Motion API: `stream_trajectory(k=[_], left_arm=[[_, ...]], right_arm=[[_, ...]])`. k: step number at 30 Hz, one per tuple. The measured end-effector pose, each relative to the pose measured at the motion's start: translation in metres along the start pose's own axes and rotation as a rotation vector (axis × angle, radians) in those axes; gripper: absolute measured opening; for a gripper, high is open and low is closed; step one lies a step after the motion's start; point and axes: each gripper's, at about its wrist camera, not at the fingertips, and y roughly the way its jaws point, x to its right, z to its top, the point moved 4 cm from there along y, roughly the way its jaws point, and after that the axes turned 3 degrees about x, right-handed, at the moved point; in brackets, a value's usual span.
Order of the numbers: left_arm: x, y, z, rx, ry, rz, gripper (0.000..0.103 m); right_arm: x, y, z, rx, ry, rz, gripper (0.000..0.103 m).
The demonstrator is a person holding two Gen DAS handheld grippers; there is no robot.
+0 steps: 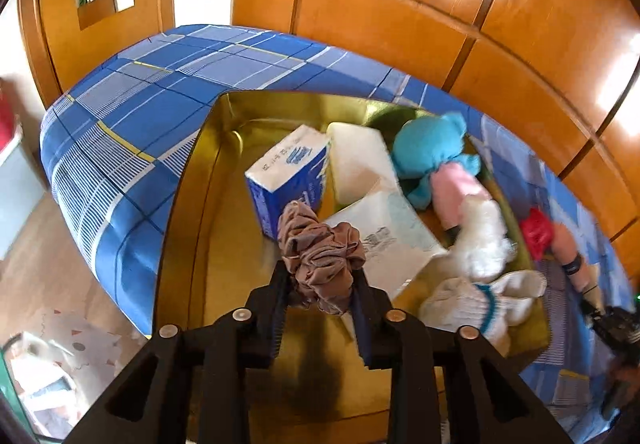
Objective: Organize soft objects
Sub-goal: 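Carry the scrunchie into the gold tray and open the left gripper, then carry the cream mesh bundle into the tray and open the right gripper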
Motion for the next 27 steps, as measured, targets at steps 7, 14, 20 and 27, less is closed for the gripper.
stream_trajectory(k=[7,14,20,27], left_arm=[[-0.003,0.007,-0.001,-0.005,-0.004,0.019,0.050],[-0.009,-0.008,0.011,0.060,-0.019,0.041,0.057],[-0.001,-0.020,0.000,0.087,0.006,0.062,0.057],[0.016,-0.036,-0.013,0.127,0.043,0.048,0.057]], right_arm=[[0.000,0.000,0.000,0.000,0.004,-0.002,0.024],[0.000,0.000,0.000,-0.001,0.007,-0.002,0.024],[0.000,0.001,0.000,-0.002,0.007,-0.001,0.022],[0.003,-0.001,0.002,-0.010,0.039,0.036,0.021]])
